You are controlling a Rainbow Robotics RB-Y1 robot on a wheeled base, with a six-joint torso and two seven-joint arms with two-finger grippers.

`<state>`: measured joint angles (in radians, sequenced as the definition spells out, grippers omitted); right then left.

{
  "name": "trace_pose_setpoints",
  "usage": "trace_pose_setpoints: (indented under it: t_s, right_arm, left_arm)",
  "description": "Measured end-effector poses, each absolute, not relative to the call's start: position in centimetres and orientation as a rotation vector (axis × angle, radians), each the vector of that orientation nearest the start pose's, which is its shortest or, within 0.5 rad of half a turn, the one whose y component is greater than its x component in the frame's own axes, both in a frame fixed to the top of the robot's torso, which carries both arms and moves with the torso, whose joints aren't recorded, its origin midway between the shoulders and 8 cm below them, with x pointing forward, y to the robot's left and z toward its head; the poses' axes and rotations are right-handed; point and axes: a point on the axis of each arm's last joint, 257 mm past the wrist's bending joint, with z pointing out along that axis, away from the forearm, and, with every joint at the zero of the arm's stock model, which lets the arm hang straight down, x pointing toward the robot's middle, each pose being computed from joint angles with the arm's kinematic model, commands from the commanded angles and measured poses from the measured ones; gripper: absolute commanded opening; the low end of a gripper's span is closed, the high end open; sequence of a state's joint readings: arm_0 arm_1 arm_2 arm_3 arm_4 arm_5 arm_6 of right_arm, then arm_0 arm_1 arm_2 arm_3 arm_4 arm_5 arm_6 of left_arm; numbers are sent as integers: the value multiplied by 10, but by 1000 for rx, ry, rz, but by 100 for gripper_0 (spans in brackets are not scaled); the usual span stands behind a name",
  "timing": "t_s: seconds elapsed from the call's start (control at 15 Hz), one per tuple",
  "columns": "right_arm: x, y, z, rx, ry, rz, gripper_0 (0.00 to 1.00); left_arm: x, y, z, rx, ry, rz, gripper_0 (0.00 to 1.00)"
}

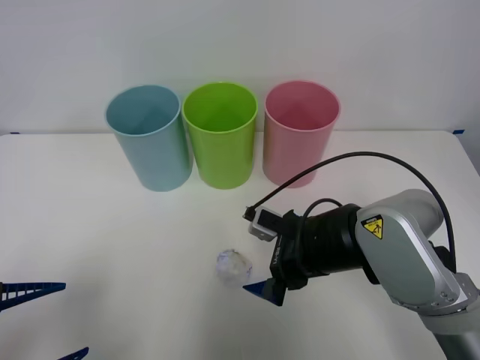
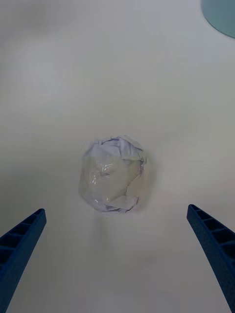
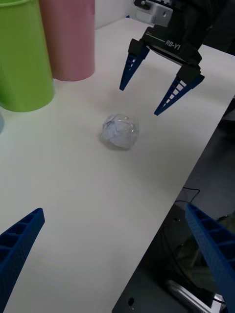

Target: Put cans in the blue bin and PET bottles in the pink bin and trash in the green bin.

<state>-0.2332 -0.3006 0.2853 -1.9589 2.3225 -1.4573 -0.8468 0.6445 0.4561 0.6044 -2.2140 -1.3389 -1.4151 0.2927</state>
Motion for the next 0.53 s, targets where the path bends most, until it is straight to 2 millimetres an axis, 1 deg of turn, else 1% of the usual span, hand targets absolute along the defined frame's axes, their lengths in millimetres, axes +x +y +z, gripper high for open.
trace_pose_setpoints:
  t_s: [0.53]
  right_arm:
    - [376,-28,-271,-1506,1960,450,100]
  left_arm:
    - [228,265,-197,987,1824,-531,100]
